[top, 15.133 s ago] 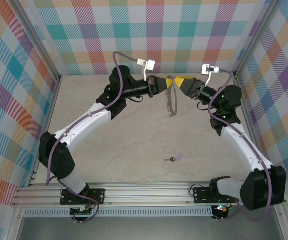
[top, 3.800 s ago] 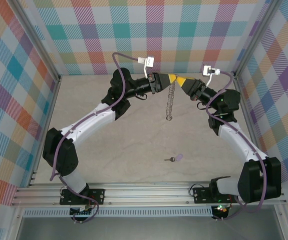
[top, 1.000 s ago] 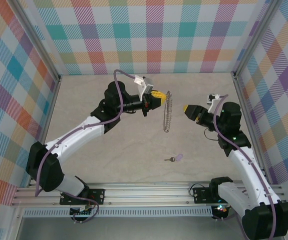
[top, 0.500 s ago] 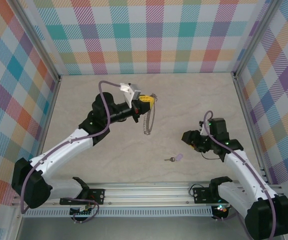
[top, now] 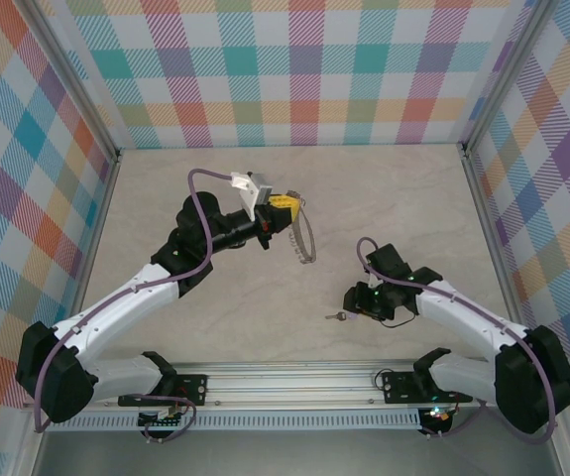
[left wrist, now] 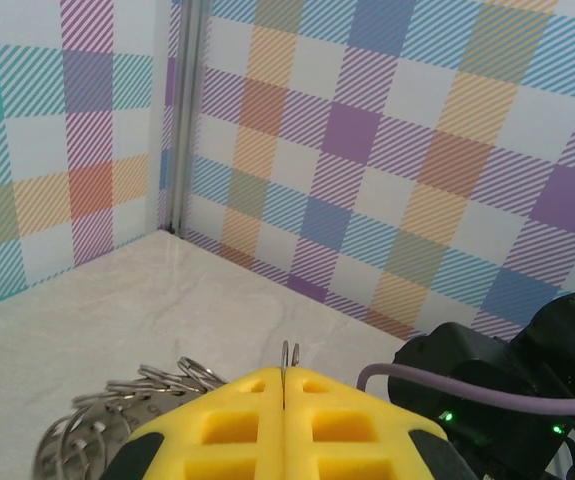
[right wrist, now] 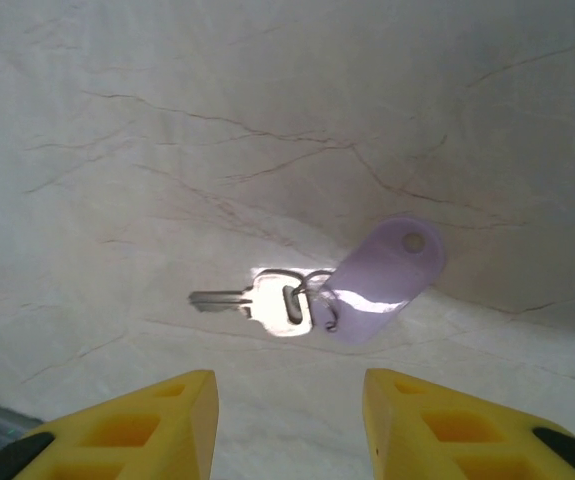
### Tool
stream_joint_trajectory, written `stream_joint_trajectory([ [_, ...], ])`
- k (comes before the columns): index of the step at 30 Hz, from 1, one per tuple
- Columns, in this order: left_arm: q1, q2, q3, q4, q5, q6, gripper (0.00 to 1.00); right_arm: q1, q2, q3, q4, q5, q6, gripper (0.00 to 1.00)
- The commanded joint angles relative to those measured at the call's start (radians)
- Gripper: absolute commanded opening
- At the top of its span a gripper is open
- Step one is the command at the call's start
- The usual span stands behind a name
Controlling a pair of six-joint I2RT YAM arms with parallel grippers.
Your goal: Put the keys on the keyring
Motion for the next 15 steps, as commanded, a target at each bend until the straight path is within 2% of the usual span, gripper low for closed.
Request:
stream_joint_trajectory([
  [1, 0.012, -0.028, -0.01, 0.09, 0.008, -0.018, 0.0, 0.04, 0.054, 0.047, -0.016, 0.068, -0.021, 0.43],
  [7, 0.024, -0.032, -0.019, 0.098, 0.017, -0.023, 0.0, 0.085, 0.164, 0.08, 0.004, 0.106, -0.031, 0.42],
  [15, 0.039, -0.035, -0.036, 0.117, 0.026, -0.034, 0.0, 0.116, 0.225, 0.105, 0.021, 0.107, -0.037, 0.41],
])
